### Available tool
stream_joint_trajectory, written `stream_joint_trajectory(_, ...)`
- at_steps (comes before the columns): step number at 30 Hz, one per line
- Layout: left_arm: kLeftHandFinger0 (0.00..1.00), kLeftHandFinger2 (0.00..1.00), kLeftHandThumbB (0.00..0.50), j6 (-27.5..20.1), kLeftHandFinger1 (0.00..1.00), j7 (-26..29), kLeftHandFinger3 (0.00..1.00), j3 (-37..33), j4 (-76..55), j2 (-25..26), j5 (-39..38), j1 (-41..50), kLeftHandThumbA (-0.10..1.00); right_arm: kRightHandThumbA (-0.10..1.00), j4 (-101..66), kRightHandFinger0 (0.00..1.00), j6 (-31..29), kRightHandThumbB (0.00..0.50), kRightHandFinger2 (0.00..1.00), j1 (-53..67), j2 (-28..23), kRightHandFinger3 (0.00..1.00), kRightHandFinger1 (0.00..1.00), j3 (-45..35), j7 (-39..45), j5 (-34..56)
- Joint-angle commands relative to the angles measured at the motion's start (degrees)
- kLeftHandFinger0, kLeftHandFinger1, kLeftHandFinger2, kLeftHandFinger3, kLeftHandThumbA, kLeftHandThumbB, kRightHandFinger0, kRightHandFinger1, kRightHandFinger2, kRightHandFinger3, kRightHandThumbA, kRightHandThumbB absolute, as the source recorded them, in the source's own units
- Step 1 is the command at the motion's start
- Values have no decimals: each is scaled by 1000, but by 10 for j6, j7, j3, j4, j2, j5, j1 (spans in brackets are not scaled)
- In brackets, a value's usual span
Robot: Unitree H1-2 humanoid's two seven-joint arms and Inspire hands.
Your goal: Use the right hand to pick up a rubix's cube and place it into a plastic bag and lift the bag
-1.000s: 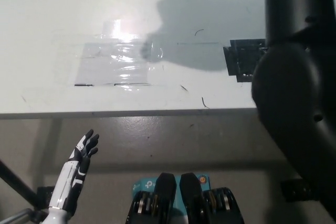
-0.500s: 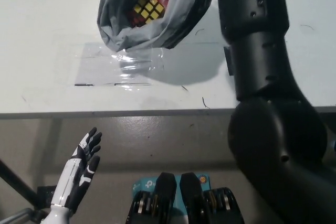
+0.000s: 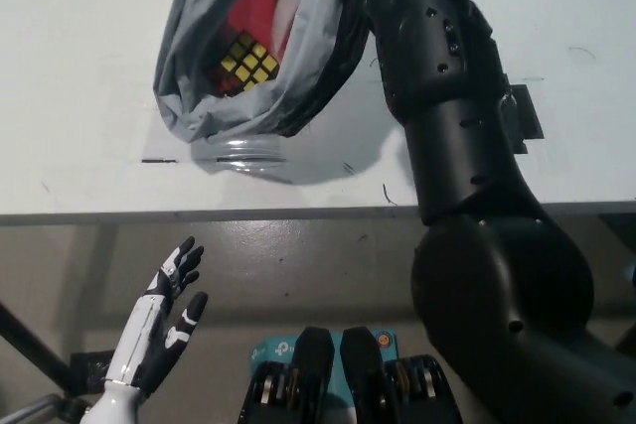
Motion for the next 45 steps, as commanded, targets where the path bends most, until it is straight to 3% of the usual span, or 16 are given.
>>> stream_joint_trajectory(1, 1000, 1000, 168, 8, 1000, -2, 1000, -1, -16, 5, 2, -7, 830, -100, 30, 0, -75, 87, 872, -21, -17, 975, 336, -14, -10, 36)
stream_joint_trajectory(2, 1000, 1000, 163, 6, 1000, 1, 1000, -2, -17, 6, 8, -7, 829, -100, 48, 0, -86, 78, 886, -20, -24, 638, 343, -19, -10, 39)
stream_joint_trajectory(3, 1000, 1000, 163, 6, 1000, 1, 1000, -2, -17, 6, 10, -8, 829, -100, 54, 0, -90, 78, 886, -19, -26, 638, 343, -21, -10, 41)
stream_joint_trajectory(4, 1000, 1000, 159, 6, 1000, 1, 1000, -2, -17, 6, 10, -8, 817, -100, 66, 0, -95, 82, 880, -18, -31, 882, 344, -26, -10, 45)
stream_joint_trajectory(8, 1000, 1000, 150, 9, 1000, 0, 1000, -1, -18, 8, 12, -11, 805, -100, 91, 0, -107, 73, 840, -7, -48, 875, 314, -31, -3, 49)
stream_joint_trajectory(9, 1000, 1000, 151, 11, 1000, 0, 1000, -1, -18, 8, 12, -12, 804, -100, 104, 0, -116, 76, 791, -5, -55, 711, 310, -32, -4, 49)
stream_joint_trajectory(10, 1000, 1000, 152, 11, 1000, 1, 1000, 0, -18, 9, 12, -13, 804, -100, 110, 0, -119, 77, 788, -5, -57, 739, 323, -32, -4, 49)
stream_joint_trajectory(11, 1000, 1000, 160, 11, 1000, 1, 1000, 0, -18, 9, 13, -13, 806, -100, 123, 0, -121, 77, 780, -3, -64, 1000, 312, -35, -12, 50)
stream_joint_trajectory(18, 1000, 1000, 166, 12, 1000, 0, 1000, -3, -20, 9, 19, -12, 829, -100, 176, 0, -157, 61, 839, 29, -82, 961, 256, -20, -27, 32)
stream_joint_trajectory(19, 1000, 1000, 161, 13, 1000, 0, 1000, -3, -21, 9, 18, -12, 828, -100, 185, 0, -181, 111, 828, 35, -83, 521, 265, 12, -46, -6)
stream_joint_trajectory(21, 1000, 1000, 160, 15, 1000, -2, 1000, -2, -23, 10, 17, -13, 826, -100, 196, 0, -215, 141, 660, 46, -87, 408, 159, 74, -83, -74)
stream_joint_trajectory(22, 1000, 1000, 172, 18, 1000, -2, 1000, -2, -24, 9, 16, -14, 824, -100, 204, 18, -222, 179, 639, 46, -90, 625, 188, 101, -107, -96)
stream_joint_trajectory(24, 1000, 1000, 175, 18, 1000, -4, 1000, -2, -23, 10, 13, -16, 824, 42, 210, 542, -220, 199, 1000, 43, -96, 1000, 783, 143, -116, -122)
stream_joint_trajectory(26, 1000, 1000, 177, 20, 1000, -4, 1000, -2, -25, 10, 13, -15, 824, 261, 206, 1000, -213, 252, 1000, 48, -103, 1000, 1000, 193, -109, -157)
stream_joint_trajectory(31, 1000, 1000, 172, 15, 1000, -1, 1000, -2, -23, 10, 18, -16, 824, 564, 167, 1000, -150, 384, 1000, 51, -115, 1000, 1000, 317, -131, -248)
stream_joint_trajectory(45, 1000, 1000, 179, 19, 1000, -4, 1000, -2, -23, 11, 14, -19, 820, 566, -24, 1000, -62, 500, 1000, 84, -147, 1000, 1000, 395, -108, -284)
